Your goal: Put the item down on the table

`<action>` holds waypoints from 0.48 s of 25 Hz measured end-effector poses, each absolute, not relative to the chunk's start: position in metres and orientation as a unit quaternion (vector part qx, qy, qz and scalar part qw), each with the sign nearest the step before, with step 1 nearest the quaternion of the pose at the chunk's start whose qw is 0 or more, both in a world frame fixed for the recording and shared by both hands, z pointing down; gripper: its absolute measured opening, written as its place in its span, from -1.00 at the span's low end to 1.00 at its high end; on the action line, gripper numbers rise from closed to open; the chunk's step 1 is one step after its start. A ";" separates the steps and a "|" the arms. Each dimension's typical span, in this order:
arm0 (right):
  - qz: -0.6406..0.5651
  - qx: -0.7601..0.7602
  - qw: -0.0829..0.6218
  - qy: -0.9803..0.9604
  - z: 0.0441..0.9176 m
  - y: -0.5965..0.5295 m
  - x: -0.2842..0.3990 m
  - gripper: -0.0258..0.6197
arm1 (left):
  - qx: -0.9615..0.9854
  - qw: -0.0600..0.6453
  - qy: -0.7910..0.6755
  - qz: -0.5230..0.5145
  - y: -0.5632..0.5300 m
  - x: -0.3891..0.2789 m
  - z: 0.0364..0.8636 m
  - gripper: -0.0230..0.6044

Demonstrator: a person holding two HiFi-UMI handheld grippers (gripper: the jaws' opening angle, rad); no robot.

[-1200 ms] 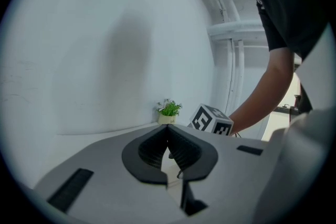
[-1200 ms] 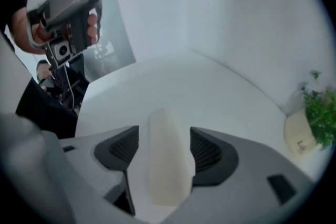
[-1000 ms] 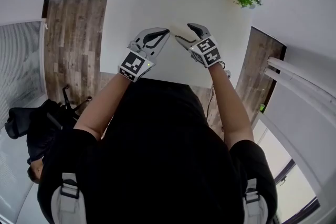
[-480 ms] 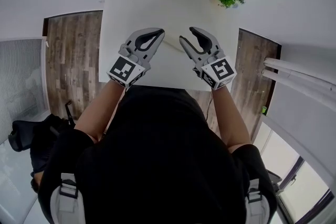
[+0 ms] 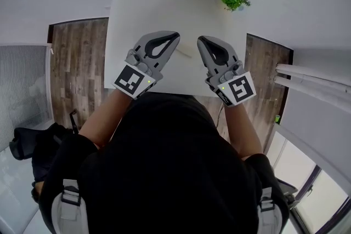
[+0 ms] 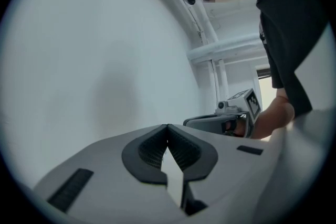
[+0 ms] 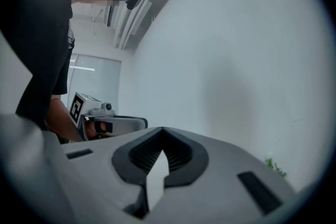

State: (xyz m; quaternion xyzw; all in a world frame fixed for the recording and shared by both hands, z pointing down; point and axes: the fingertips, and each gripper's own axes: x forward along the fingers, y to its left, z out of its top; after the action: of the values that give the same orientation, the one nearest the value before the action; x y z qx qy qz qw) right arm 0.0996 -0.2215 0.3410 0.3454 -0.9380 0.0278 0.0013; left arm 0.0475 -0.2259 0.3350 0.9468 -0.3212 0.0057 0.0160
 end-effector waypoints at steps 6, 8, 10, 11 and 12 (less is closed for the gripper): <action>0.020 0.351 0.010 -0.936 0.340 -0.220 0.103 -0.92 | 0.946 0.016 -0.323 0.001 -0.222 0.052 0.333 -0.95; 0.017 0.351 0.009 -0.936 0.338 -0.218 0.103 -0.92 | 0.946 0.016 -0.324 0.001 -0.219 0.051 0.333 -0.95; 0.017 0.347 0.003 -0.938 0.334 -0.213 0.103 -0.92 | 0.945 0.017 -0.327 0.002 -0.215 0.051 0.333 -0.95; 0.018 0.345 0.001 -0.938 0.332 -0.210 0.102 -0.92 | 0.944 0.016 -0.328 0.001 -0.214 0.050 0.332 -0.95; 0.017 0.344 0.000 -0.939 0.330 -0.209 0.101 -0.92 | 0.944 0.016 -0.330 -0.001 -0.213 0.050 0.331 -0.95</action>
State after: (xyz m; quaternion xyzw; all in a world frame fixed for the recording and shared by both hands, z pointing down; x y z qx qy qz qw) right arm 0.1010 -0.2090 0.3302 0.3440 -0.9388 0.0175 0.0004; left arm 0.0497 -0.2131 0.3307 0.9439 -0.3298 -0.0012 0.0162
